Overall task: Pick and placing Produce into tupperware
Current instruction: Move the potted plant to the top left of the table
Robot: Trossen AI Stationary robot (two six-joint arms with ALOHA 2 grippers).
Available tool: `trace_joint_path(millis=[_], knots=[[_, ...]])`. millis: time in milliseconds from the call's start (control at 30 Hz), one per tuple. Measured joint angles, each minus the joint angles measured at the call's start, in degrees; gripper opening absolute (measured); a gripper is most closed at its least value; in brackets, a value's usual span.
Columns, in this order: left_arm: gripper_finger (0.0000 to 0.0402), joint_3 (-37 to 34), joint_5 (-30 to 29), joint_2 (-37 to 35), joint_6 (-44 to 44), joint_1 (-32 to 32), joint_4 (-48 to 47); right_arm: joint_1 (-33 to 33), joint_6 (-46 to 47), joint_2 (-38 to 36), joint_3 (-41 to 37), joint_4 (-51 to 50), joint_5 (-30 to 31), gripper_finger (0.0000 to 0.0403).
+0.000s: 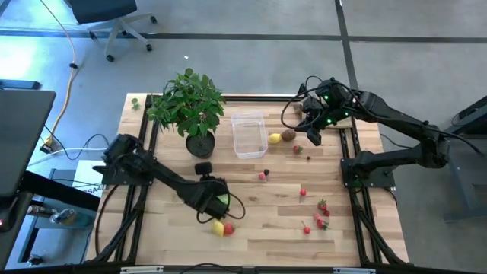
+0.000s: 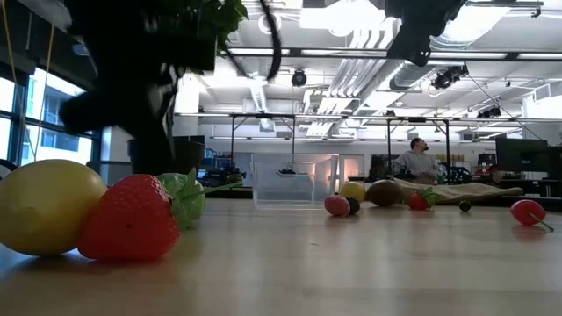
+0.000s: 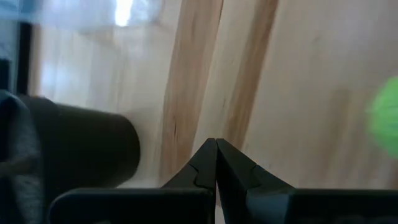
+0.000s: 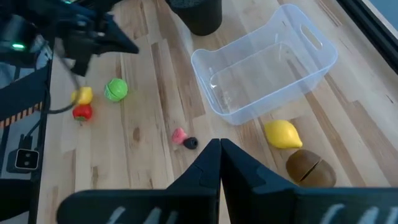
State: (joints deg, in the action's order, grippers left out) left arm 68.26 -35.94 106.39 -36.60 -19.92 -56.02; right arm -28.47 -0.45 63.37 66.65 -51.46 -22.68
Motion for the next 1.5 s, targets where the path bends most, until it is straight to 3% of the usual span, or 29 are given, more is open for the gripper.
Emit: trace_joint_path(millis=[267,567,967,1500], knots=[[0.0,-8.06,3.01,0.0,1.35,4.23,10.5,0.0,0.0,0.0,0.0,0.02,-0.01,0.0],[0.0,-8.23,15.2,-0.18,16.07,10.22,17.47,0.0,0.42,0.0,0.0,0.04,-0.02,0.0],[0.0,-8.21,25.88,-1.81,19.81,17.7,18.01,0.0,-0.29,0.0,0.0,-0.15,-0.03,0.0],[0.0,-8.17,27.62,-1.88,23.46,24.19,15.49,0.0,-1.53,0.0,0.0,-2.29,-0.04,0.0]])
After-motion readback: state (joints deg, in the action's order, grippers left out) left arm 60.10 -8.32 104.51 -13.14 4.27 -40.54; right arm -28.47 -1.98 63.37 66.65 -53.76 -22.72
